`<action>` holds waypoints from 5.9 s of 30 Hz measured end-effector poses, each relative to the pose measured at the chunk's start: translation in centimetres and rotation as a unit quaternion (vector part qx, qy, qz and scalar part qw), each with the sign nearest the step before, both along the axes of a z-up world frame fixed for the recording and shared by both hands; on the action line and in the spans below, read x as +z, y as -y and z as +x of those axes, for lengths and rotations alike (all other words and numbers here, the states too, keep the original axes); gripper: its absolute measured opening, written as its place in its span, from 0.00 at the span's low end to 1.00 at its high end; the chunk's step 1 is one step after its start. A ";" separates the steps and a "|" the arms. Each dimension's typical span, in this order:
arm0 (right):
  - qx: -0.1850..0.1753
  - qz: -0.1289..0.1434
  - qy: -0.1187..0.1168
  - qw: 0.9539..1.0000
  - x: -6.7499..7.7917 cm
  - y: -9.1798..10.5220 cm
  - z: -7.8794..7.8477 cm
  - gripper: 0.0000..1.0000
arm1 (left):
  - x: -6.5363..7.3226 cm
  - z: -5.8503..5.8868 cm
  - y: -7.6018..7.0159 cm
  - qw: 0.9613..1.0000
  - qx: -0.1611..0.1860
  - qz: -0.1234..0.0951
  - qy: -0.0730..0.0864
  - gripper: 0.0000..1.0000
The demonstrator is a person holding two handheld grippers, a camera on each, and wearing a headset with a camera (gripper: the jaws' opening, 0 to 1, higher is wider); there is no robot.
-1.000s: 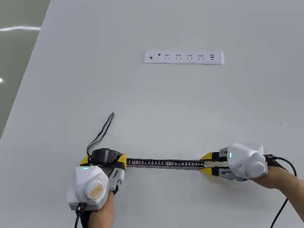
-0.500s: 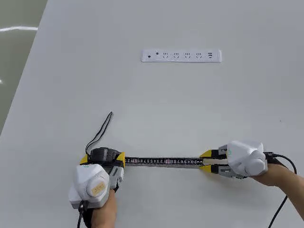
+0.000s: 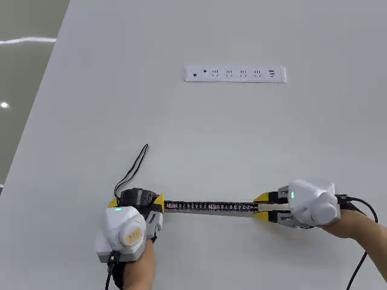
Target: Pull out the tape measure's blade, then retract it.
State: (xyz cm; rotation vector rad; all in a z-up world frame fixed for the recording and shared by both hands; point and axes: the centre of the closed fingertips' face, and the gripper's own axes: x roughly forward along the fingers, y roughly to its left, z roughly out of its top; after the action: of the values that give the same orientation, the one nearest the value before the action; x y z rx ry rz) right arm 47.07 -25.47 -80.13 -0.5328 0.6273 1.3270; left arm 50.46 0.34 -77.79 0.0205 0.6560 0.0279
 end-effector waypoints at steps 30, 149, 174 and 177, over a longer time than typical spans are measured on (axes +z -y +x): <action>-0.005 0.006 0.003 1.000 0.8 -0.2 -0.1 0.13 | -0.2 0.0 -0.1 1.000 -0.010 0.022 -0.001 0.59; 0.017 0.025 0.008 1.000 2.4 -6.0 0.9 0.13 | 0.0 0.0 -0.9 0.996 -0.012 -0.077 -0.031 0.59; 0.019 0.024 0.007 0.999 2.5 -6.9 1.1 0.13 | 0.0 0.0 -1.0 0.996 -0.012 -0.084 -0.034 0.59; 0.020 0.024 0.007 0.999 2.5 -7.0 1.2 0.13 | 0.0 0.0 -1.1 0.996 -0.013 -0.084 -0.034 0.59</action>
State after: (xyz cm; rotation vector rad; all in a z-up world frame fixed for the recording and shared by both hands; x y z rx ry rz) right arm 48.22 -18.45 -77.66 -0.5181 0.5745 1.3720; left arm 50.49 1.41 -77.82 -0.1320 0.7249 -0.0531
